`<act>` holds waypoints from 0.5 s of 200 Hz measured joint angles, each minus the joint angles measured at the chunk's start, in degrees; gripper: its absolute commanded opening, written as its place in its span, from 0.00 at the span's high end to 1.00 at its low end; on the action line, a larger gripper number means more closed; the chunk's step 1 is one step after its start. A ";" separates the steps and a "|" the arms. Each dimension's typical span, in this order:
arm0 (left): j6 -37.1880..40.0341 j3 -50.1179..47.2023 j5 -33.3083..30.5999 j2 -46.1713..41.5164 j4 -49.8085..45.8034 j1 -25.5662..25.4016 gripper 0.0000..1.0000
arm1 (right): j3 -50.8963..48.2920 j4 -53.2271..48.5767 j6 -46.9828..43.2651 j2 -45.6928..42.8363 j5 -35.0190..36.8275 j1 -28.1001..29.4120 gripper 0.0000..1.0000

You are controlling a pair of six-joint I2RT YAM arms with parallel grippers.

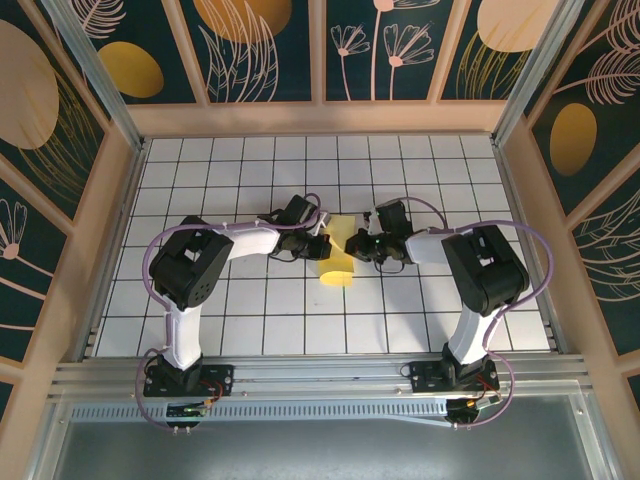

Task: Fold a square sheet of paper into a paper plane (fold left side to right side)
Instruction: Hold the square sheet of paper at the center of the table.

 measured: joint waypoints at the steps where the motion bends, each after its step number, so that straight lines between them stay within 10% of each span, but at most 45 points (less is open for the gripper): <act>1: 0.00 0.00 0.00 0.00 0.00 0.00 0.95 | 0.04 0.04 0.02 0.00 0.00 0.00 1.00; 100: 0.17 0.02 -0.15 0.00 0.00 0.00 0.95 | 5.68 4.87 1.70 6.40 -1.79 0.04 1.00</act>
